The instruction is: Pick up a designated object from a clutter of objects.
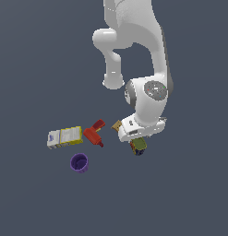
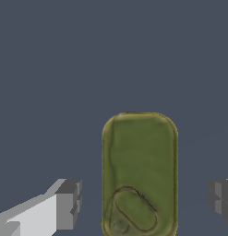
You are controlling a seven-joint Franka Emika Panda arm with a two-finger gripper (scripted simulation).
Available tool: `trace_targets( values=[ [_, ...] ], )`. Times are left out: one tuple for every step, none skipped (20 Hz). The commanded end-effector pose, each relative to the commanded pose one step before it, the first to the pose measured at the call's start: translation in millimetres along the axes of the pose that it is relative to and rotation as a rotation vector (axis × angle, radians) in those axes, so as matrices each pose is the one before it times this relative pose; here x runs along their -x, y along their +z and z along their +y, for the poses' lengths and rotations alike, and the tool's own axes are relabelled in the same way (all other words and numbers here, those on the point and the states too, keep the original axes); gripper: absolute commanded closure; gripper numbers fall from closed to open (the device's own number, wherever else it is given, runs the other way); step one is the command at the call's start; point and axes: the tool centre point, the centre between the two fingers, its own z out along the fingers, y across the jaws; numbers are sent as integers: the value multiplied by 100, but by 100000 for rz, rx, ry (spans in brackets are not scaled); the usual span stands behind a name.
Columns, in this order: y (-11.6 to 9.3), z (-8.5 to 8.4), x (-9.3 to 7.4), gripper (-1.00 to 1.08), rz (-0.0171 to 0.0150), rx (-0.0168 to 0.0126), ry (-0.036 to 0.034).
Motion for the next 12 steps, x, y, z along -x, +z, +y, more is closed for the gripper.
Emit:
trace_targets(
  values=[
    [934,-31,62,-92,-71,-15,-60],
    [516,3,15,-92,0,0,0],
    [554,-20,17,-92,27,-4,-41],
    [531,3,12,-92,0,0,0],
    [444,-29,6,-92,39,-4,-57],
    [401,4,-3,-92,0,0,0],
    [334,4,-11,-92,0,0,0],
    [267,4,-19,-92,0,0,0],
    [171,-26,-23,-92,46,12,-50],
    [134,3,-25,-92,0,0,0],
    [76,2,-19,-92,0,0,0],
    [24,1,-7,-92,0,0,0]
  ],
)
